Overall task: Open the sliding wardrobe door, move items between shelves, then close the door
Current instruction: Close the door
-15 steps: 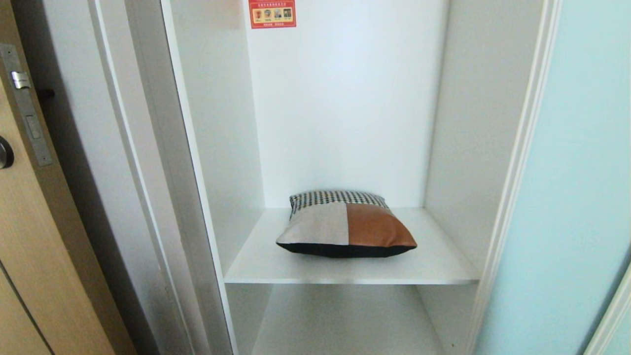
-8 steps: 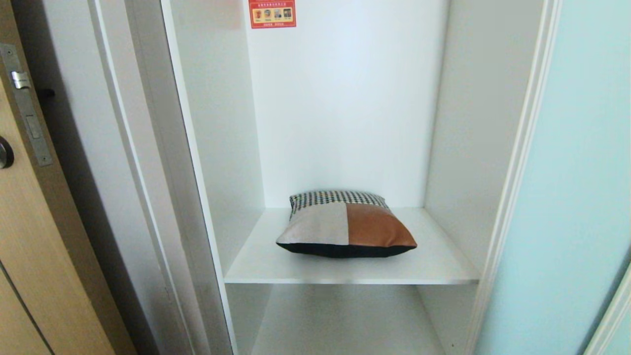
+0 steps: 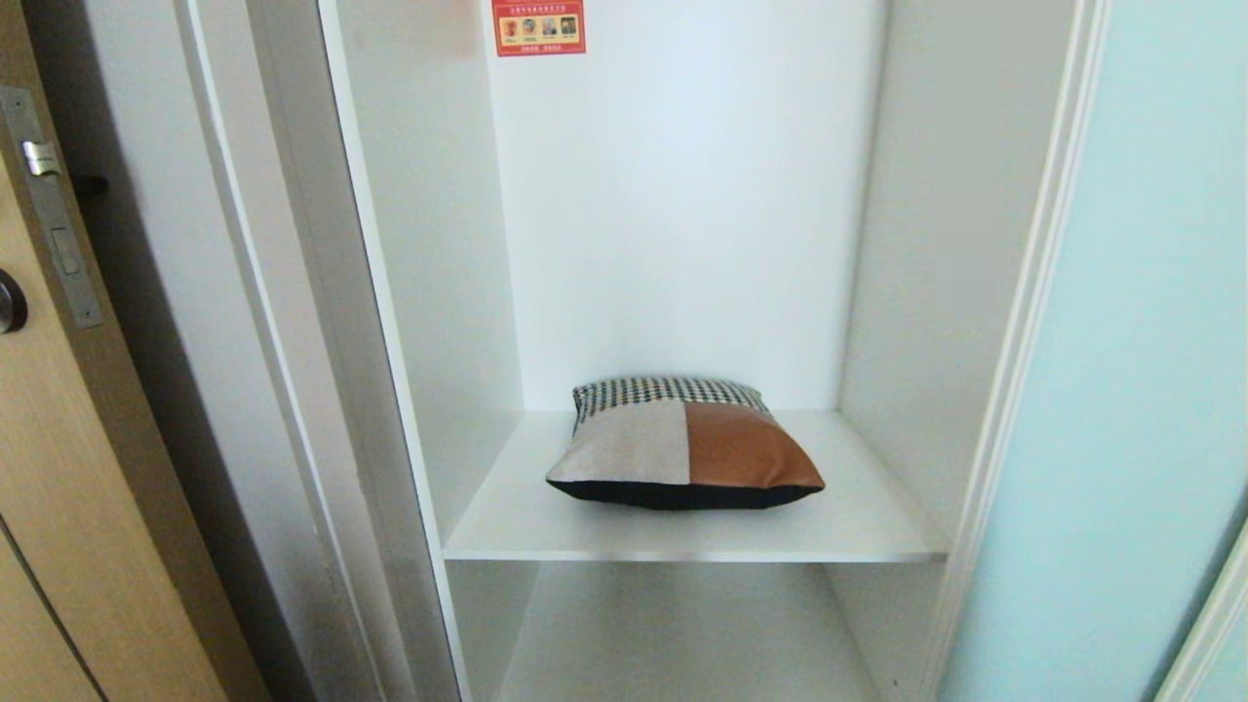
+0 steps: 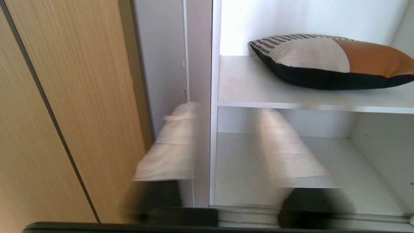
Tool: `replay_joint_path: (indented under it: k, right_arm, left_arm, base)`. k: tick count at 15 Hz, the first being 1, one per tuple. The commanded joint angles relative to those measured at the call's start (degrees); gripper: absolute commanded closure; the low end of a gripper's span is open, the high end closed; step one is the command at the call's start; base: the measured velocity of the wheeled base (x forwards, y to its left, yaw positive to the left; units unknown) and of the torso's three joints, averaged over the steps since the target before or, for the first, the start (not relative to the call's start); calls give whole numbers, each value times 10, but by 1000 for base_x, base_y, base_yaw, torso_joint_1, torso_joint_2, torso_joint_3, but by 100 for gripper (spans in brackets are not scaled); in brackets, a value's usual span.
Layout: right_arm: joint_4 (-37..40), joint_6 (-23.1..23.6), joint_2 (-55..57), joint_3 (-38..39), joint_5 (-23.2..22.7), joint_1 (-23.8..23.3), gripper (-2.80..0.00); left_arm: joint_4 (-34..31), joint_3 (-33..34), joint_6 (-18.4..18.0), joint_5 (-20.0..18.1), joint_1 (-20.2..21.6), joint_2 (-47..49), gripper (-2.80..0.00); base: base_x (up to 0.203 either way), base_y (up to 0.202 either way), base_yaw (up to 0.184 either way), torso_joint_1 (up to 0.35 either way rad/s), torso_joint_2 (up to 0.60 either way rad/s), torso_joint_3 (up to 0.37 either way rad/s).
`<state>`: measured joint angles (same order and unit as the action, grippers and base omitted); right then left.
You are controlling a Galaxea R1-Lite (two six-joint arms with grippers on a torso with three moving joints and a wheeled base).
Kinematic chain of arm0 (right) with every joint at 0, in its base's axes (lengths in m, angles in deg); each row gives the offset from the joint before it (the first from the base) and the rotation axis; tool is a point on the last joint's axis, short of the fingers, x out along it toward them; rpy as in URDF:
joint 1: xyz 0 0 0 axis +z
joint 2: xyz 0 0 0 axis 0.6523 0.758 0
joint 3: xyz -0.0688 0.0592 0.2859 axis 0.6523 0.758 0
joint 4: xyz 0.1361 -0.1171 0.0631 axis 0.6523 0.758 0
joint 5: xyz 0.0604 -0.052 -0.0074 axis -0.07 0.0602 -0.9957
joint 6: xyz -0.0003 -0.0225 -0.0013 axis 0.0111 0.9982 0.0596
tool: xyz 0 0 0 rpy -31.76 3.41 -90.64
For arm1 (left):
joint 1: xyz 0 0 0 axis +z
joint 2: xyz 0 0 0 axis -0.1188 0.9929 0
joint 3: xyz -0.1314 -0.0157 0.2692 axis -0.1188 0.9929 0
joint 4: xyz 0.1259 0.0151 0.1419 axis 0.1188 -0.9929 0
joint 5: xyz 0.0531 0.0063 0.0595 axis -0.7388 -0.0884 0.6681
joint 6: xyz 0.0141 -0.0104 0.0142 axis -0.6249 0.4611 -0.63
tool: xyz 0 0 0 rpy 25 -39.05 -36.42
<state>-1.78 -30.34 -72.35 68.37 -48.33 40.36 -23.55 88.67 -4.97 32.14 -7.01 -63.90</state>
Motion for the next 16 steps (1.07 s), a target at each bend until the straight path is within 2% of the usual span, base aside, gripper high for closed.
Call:
replay_joint_path:
  k: [1,8,12,16]
  right_arm:
    - [0,0,0,1,-1,0,0]
    - [0,0,0,1,0,0,0]
    - [0,0,0,1,0,0,0]
    - [0,0,0,1,0,0,0]
  left_arm:
    - [0,1,0,0,0,1,0]
    - [-3,1,-20,1,0,1,0]
    - [0,1,5,2,0,1,0]
    - [0,1,4,2,0,1,0]
  base:
    - [0,0,0,0,0,0]
    - [0,0,0,0,0,0]
    - [0,0,0,0,0,0]
    - [0,0,0,0,0,0]
